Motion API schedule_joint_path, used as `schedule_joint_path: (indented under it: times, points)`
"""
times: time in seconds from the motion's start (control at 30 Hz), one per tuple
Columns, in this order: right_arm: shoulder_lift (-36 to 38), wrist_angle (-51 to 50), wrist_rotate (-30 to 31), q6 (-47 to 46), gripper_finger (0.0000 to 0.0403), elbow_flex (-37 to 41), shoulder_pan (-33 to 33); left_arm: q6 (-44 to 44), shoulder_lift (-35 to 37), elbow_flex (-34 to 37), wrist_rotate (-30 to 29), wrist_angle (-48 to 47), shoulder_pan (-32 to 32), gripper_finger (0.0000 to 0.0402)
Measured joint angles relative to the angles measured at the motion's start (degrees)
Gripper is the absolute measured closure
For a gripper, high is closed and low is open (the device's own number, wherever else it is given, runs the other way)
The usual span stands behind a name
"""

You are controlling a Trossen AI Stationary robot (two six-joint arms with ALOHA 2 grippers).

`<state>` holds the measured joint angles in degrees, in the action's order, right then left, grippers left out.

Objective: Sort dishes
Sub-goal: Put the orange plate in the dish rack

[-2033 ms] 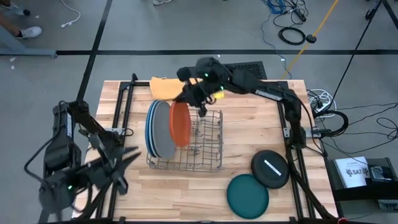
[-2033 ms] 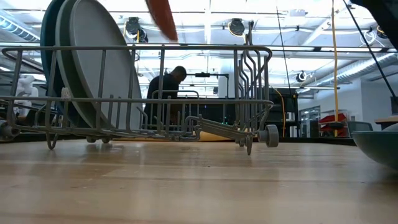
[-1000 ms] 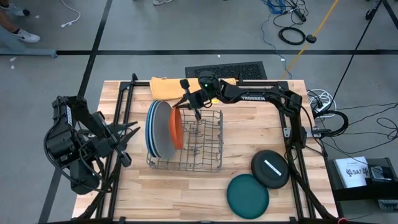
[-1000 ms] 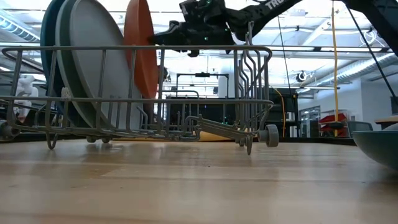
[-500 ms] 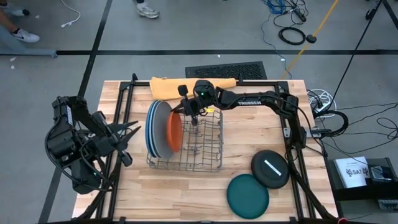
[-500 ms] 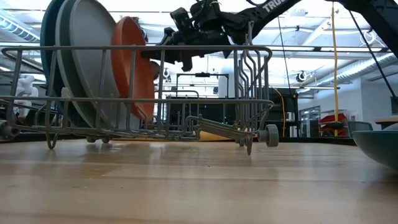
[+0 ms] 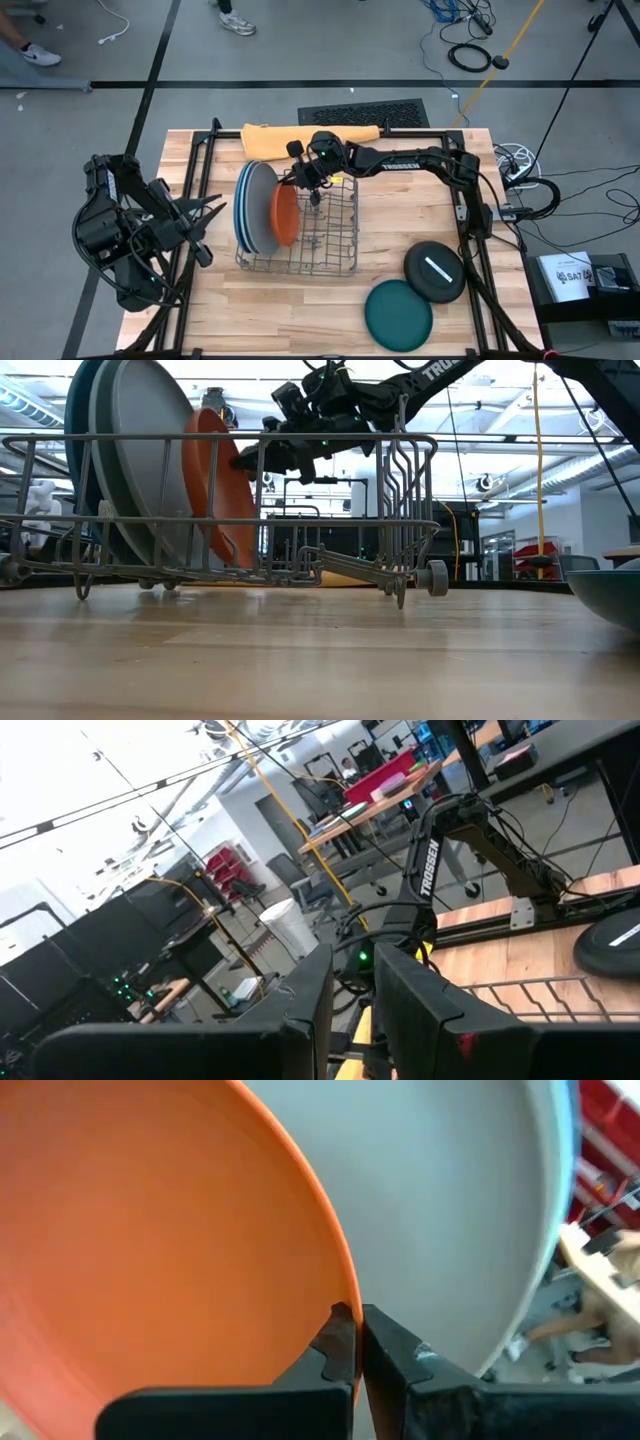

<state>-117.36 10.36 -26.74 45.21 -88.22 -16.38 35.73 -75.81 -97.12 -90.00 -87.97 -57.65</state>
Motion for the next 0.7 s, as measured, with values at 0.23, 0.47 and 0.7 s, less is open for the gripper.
schedule_joint_path:
  times: [0.23,0.47,0.7]
  points:
    - [0.0,-1.3,2.5,0.7,0.0401,0.0,0.5,0.0,0.0,0.0,0.0,0.0,0.0,0.0322]
    - [0.0,-1.2,2.8,-0.3,0.0372,0.0,0.5,0.0,0.0,0.0,0.0,-0.1,0.0,0.0322]
    - [0.0,-1.2,8.6,-1.2,0.0331,0.0,1.7,-0.1,0.0,0.0,0.0,-0.1,0.1,0.0322]
